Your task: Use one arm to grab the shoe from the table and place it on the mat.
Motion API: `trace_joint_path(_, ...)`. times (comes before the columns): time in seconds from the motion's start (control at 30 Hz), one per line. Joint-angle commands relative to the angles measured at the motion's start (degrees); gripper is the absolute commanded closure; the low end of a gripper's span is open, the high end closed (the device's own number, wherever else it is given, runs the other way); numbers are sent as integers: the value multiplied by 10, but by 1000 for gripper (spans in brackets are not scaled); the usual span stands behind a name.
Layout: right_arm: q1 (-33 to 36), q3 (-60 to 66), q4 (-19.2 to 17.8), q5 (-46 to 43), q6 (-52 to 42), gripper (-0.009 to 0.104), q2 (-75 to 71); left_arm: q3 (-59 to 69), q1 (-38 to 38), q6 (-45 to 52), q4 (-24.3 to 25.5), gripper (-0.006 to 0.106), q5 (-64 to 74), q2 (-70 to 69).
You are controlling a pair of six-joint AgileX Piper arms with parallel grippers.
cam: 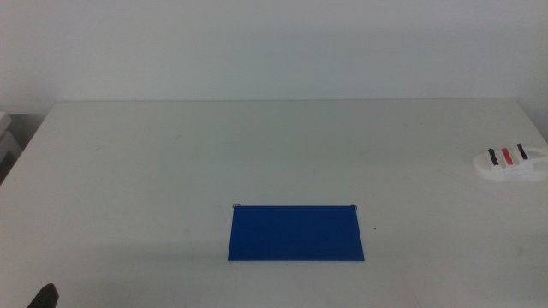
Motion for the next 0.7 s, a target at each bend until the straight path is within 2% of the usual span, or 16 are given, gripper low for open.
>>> trace_joint_path(0.0, 0, -13, -4, -29, -3, 3, -10, 4, -3, -3, -4, 7, -46, -8)
trace_joint_path(0.33, 0, -172, 1, 108, -3, 3, 110, 4, -3, -3, -4, 7, -46, -8)
trace_joint_path(0.5, 0, -272, 1, 206, -3, 3, 218, 4, -3, -3, -4, 7, -46, -8)
trace_joint_path(0.6, 0, -326, -17, 224, -4, 3, 288, 4, -3, -3, -4, 7, -46, -8)
trace_joint_path(0.67, 0, -367, -13, 250, 4, 3, 335, 4, -3, -3, -4, 7, -46, -8)
